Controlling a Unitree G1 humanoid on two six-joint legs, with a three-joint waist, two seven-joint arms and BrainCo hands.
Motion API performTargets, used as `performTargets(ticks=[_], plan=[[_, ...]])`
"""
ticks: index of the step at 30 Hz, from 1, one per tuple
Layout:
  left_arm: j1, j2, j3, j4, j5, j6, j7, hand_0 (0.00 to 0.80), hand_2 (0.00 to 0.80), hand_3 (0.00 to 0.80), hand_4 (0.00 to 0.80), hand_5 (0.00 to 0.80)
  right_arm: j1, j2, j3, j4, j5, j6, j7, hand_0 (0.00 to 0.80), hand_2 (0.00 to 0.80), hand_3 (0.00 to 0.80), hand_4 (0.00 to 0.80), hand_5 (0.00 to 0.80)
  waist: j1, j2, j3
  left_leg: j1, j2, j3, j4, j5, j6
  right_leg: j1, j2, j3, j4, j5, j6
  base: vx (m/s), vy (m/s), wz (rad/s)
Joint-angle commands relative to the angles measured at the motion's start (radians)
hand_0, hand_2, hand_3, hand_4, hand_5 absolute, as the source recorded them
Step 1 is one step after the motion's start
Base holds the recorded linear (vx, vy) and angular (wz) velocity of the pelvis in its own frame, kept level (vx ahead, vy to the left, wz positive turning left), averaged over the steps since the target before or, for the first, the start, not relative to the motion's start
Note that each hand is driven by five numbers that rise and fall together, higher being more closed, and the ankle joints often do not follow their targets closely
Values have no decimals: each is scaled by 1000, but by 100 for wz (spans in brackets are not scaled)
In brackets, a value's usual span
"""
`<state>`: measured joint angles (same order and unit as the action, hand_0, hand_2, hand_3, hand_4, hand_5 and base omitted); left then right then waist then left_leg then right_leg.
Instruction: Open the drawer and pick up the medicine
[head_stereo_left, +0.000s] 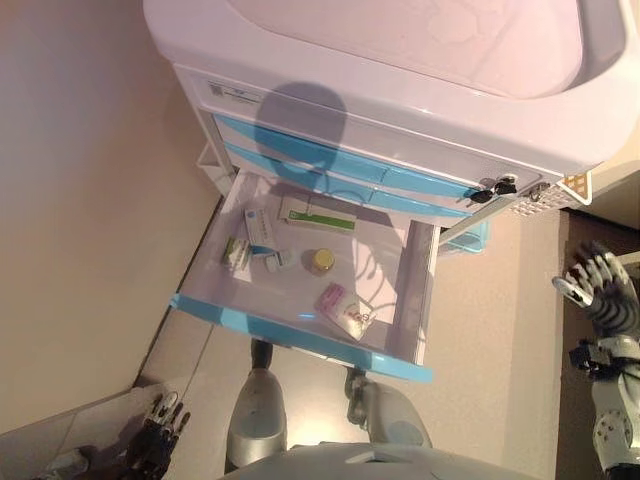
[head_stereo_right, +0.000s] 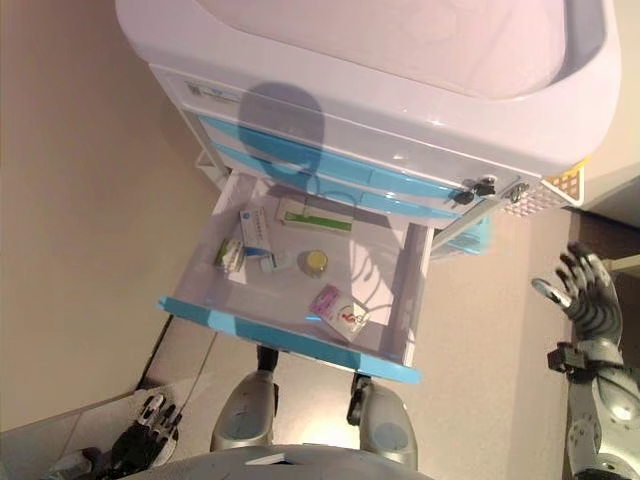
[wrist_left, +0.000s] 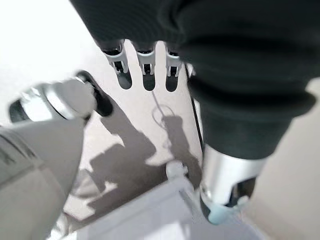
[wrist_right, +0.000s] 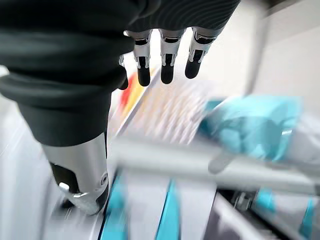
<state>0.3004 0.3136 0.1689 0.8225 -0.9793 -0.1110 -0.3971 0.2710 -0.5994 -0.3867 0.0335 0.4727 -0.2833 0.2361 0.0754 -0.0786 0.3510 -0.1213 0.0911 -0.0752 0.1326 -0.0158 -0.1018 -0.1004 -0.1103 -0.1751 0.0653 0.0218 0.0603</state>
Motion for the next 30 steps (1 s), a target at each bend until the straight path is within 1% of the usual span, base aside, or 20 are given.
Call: performTargets(ticks=[1,3,5,7,10,12,16,22,30], plan=[[50,50,-32,-47,13,-55,-67,0,0,0,0,0,-2,-128,-42,-102,-61,-53,71,0,0,0,0,0,5,-25,-29,-4,-34,53,-30,23,73,43,-22,6,26,-2,48,0,0,0],[43,69,-35,-77,-36,-41,-99,0,0,0,0,0,-20,-181,-32,-153,-69,-42,117,0,0,0,0,0,10,-33,-33,0,-31,55,-30,21,73,47,-23,6,26,2,52,17,-2,0],[35,84,-37,-94,-49,-35,-106,0,0,0,0,0,-38,-210,-16,-179,-88,-31,139,0,0,0,0,0,13,-39,-35,2,-29,55,-30,21,73,49,-24,7,24,5,53,17,-4,1],[24,109,-44,-134,-64,-22,-113,0,0,0,0,0,-62,-257,9,-239,-109,6,175,0,0,0,0,0,20,-47,-36,2,-26,55,-29,20,73,52,-24,8,19,9,55,0,0,0],[10,135,-53,-167,-67,-6,-109,0,0,0,0,0,-100,-296,50,-277,-123,31,215,0,0,0,0,0,30,-54,-37,-2,-24,53,-19,17,74,57,-24,8,18,12,54,10,-8,-1],[0,149,-63,-195,-62,9,-97,0,0,0,0,0,-131,-315,89,-293,-153,43,208,0,0,0,0,0,39,-56,-34,-5,-25,46,-11,15,74,61,-25,8,17,13,55,33,-27,-2],[-7,171,-83,-233,-36,27,-80,0,0,0,0,0,-184,-331,157,-316,-222,58,187,0,0,0,0,0,56,-64,-27,-10,-27,34,1,11,77,68,-25,6,17,17,54,16,-27,-1],[-9,187,-108,-266,2,36,-70,0,0,0,0,0,-251,-339,254,-378,-327,72,211,0,0,0,0,0,79,-63,-21,-16,-32,22,5,13,80,73,-25,6,14,20,57,0,0,0],[-26,182,-141,-259,24,46,-60,0,0,0,0,0,-347,-318,360,-451,-353,95,247,0,0,0,0,0,98,-61,-6,-21,-35,14,-2,19,79,68,-29,0,16,22,57,-7,4,-1]])
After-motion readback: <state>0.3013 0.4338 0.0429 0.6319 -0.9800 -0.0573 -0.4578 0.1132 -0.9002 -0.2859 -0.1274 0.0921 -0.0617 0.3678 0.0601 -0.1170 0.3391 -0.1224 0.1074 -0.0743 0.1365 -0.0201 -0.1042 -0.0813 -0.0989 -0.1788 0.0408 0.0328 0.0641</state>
